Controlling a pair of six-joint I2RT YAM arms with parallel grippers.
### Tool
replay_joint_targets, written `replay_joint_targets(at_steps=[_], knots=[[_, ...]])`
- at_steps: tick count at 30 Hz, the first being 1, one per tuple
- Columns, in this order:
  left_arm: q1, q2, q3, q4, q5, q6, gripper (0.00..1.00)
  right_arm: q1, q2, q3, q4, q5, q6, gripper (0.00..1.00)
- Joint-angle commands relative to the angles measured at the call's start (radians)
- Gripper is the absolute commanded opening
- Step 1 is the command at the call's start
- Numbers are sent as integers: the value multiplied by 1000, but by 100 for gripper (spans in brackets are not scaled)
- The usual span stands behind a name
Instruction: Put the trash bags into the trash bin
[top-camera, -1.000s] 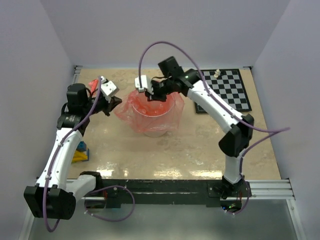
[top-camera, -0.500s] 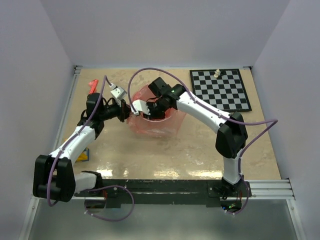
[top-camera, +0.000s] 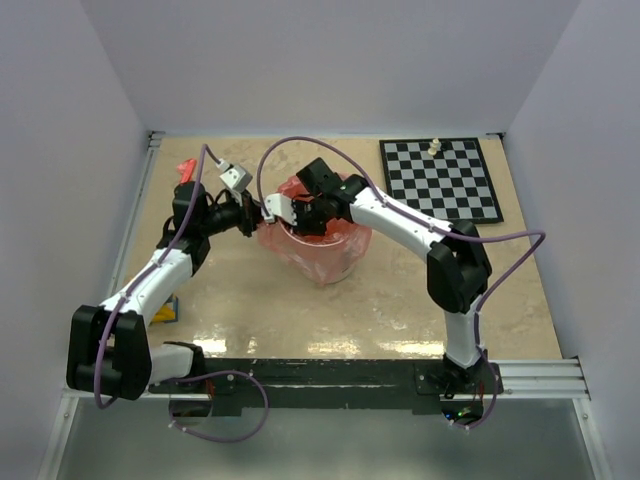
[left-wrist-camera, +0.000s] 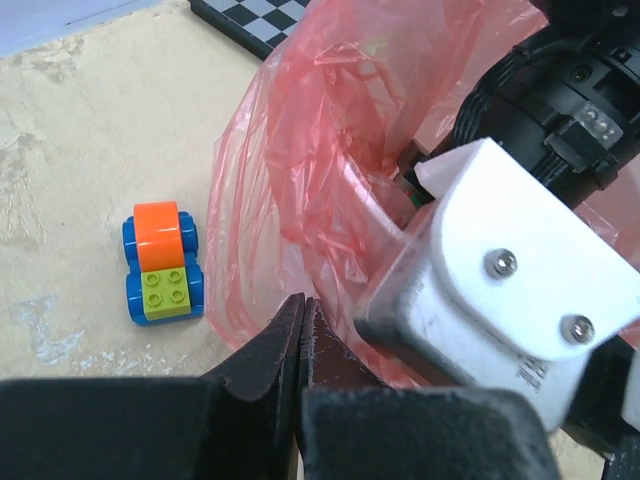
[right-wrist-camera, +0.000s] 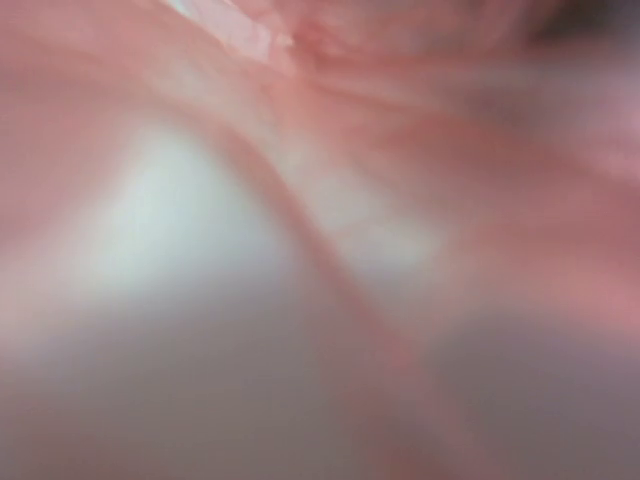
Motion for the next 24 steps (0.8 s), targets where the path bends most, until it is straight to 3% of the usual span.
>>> replay_joint_targets(at_steps=[1, 6, 10, 15, 24], knots=[[-4, -20, 57, 25, 14, -6, 0, -27, -60, 42, -70, 6, -9, 8], [-4, -26, 57, 7, 6, 8, 0, -27, -130, 128, -214, -33, -76, 12], [-3, -24, 63, 4, -2, 14, 0, -27, -167, 84, -263, -47, -124, 23], [0, -12, 77, -10, -3, 21, 0, -44, -201, -60, -179, -25, -148, 11], [0, -6, 93, -27, -3, 25, 0, -70, -118, -178, 5, -40, -138, 10]])
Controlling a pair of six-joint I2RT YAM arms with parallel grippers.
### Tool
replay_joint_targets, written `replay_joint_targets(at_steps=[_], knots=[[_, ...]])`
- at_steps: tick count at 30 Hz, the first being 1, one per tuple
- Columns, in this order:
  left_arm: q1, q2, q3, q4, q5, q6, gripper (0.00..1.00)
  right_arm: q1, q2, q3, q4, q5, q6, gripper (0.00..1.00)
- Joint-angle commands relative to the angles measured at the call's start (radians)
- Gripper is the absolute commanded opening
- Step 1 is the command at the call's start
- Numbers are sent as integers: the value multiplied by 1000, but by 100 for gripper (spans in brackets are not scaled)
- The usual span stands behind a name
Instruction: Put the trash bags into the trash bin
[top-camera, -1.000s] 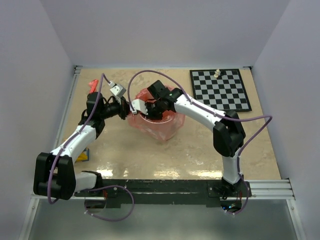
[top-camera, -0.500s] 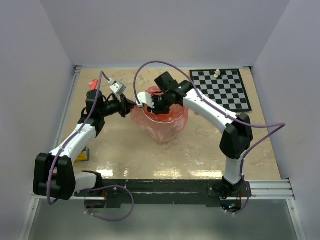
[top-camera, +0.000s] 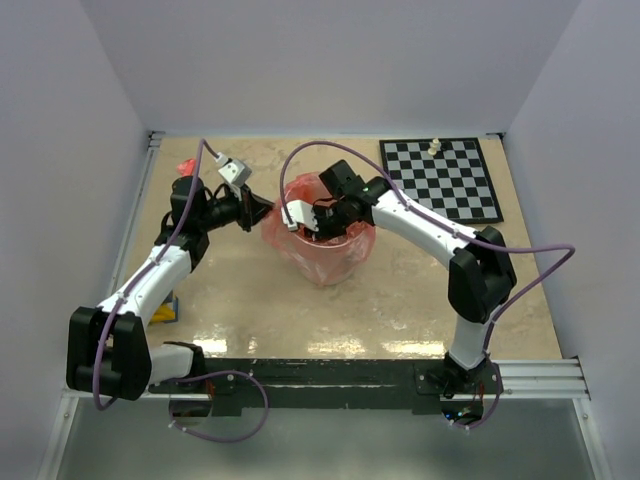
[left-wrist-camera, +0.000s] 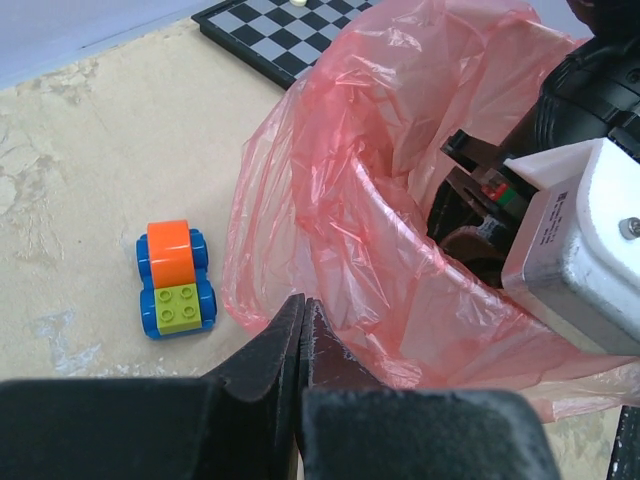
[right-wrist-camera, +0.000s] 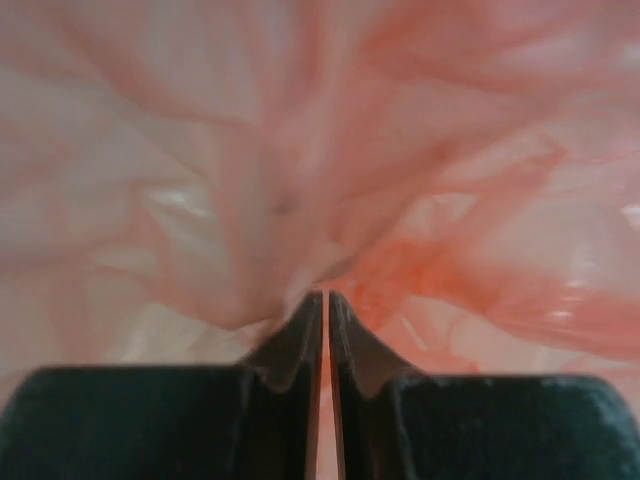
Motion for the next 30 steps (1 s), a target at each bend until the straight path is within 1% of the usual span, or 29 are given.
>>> replay_joint_targets(at_steps=[1, 3, 6, 8, 10, 13, 14, 16, 17, 18, 19, 20, 21, 22, 23, 25, 27, 30], knots=[[0, -3, 42, 3, 4, 20, 0, -3, 37, -18, 78, 25, 3, 10], [0, -7, 44, -5, 7, 21, 0, -3, 41, -14, 74, 13, 7, 11], [0, -13, 47, -10, 1, 27, 0, -2, 2, -11, 75, 11, 10, 14], [0, -22, 56, -25, 1, 33, 0, -2, -32, 32, 29, -10, 11, 17], [6, -36, 91, -60, 1, 58, 0, -2, -93, 102, -15, -38, 40, 23], [12, -57, 168, -141, 1, 104, 0, -3, -153, 224, -41, -64, 150, 32], [17, -63, 197, -164, 1, 140, 0, -3, -166, 276, -64, -72, 167, 35], [32, -69, 258, -215, -6, 159, 4, -3, -186, 355, -71, -55, 245, 43], [43, -69, 287, -239, -16, 170, 9, -3, -195, 388, -55, -29, 291, 46], [49, -68, 321, -285, -34, 182, 16, -6, -204, 409, -29, -5, 348, 56], [57, -66, 353, -307, -52, 191, 22, -8, -221, 422, 21, 37, 409, 63], [64, -63, 378, -328, -77, 202, 31, -8, -238, 422, 88, 96, 500, 72], [71, -65, 407, -342, -112, 208, 41, -8, -252, 410, 153, 218, 598, 82], [78, -65, 424, -343, -144, 205, 47, -8, -265, 400, 220, 324, 682, 93], [86, -63, 438, -341, -175, 198, 54, -8, -273, 394, 265, 406, 756, 99], [106, -60, 459, -321, -222, 175, 64, -8, -275, 388, 342, 555, 825, 99], [130, -51, 478, -303, -256, 145, 70, -8, -273, 373, 398, 644, 839, 99], [158, -36, 495, -275, -287, 86, 81, -11, -243, 400, 432, 726, 878, 98]])
